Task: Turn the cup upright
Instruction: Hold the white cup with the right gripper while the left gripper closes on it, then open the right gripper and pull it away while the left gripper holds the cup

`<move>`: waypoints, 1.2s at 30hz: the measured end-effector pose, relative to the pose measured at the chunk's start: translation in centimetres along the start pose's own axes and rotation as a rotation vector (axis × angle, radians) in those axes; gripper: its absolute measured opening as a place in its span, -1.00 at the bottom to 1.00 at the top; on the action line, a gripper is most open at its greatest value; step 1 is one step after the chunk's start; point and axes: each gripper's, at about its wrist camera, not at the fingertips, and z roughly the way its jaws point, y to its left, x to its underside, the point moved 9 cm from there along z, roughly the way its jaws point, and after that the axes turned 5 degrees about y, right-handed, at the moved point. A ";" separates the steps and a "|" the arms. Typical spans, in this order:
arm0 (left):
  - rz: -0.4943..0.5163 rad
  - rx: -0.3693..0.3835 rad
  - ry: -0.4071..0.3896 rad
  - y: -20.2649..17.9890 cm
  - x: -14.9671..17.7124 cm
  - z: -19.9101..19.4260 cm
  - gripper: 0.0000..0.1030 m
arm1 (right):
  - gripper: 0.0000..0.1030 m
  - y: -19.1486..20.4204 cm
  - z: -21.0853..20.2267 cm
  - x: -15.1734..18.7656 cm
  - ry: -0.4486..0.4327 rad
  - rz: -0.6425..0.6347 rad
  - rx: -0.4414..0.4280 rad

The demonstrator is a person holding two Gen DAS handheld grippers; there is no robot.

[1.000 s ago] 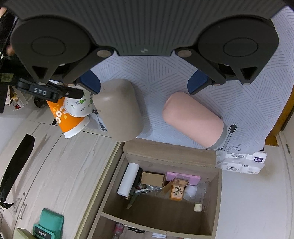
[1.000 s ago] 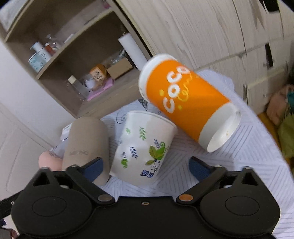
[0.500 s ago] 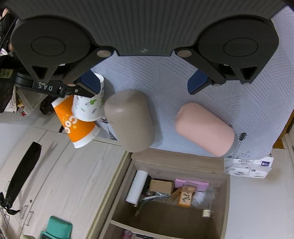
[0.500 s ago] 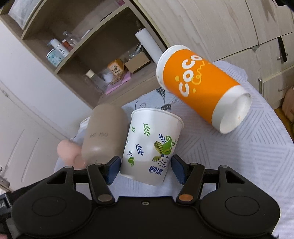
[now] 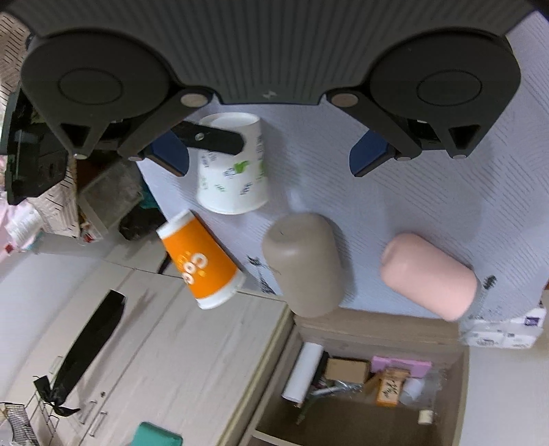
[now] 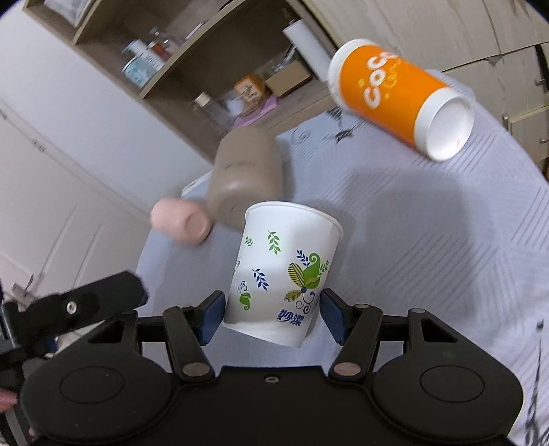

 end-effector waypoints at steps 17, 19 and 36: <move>-0.146 0.185 0.125 1.5 3.6 0.3 0.91 | 0.29 4.1 1.3 4.9 0.136 -0.052 -0.082; -0.160 0.189 0.135 2.0 3.6 1.0 0.88 | 0.29 4.0 1.6 5.0 0.142 -0.054 -0.075; -0.237 0.308 0.246 3.7 4.0 5.2 0.18 | 0.53 4.0 2.1 3.5 0.145 -0.190 0.022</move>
